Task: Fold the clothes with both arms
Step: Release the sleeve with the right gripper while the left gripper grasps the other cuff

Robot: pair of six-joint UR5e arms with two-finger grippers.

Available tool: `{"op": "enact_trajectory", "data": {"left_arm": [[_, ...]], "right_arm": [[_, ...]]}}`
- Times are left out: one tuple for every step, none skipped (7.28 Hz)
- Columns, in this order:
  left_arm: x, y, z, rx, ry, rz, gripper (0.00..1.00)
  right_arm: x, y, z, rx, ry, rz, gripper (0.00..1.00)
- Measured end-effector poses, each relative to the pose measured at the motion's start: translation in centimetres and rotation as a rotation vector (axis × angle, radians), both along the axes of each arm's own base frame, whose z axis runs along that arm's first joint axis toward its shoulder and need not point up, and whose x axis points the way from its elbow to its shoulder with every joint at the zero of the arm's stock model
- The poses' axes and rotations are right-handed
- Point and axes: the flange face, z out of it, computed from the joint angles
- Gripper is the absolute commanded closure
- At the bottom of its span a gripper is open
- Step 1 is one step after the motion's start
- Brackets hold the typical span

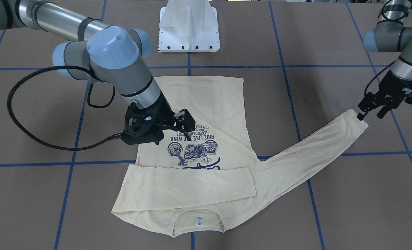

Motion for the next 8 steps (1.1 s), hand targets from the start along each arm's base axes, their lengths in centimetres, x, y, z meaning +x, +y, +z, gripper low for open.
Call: {"op": "enact_trajectory", "data": {"left_arm": [[1.9,1.4,0.7,-0.027,-0.014,-0.014,0.06],[2.5,2.1,1.6,-0.042,-0.034,-0.024,0.07],[2.5,2.4,2.6,-0.048,-0.058,-0.033,0.09],[2.5,2.5,3.5,-0.053,-0.076,-0.038,0.12],[2.6,2.5,4.0,-0.057,-0.086,-0.038,0.14],[2.7,2.4,4.4,-0.061,-0.093,-0.038,0.15],[2.8,2.4,4.7,-0.063,-0.099,-0.039,0.18],[2.9,2.3,4.9,-0.062,-0.105,-0.042,0.36]], "right_arm": [[1.6,0.7,1.2,0.001,0.006,-0.008,0.01],[2.3,1.0,1.8,0.001,0.008,-0.012,0.01],[2.6,1.1,2.0,0.001,0.009,-0.013,0.01],[2.7,1.1,2.0,0.0,0.007,-0.015,0.01],[2.9,1.0,2.0,-0.001,0.006,-0.015,0.01],[3.1,0.9,2.0,-0.003,0.005,-0.016,0.01],[3.2,0.8,2.0,-0.004,0.004,-0.016,0.01],[3.3,0.8,2.0,-0.004,0.003,-0.016,0.01]]}}
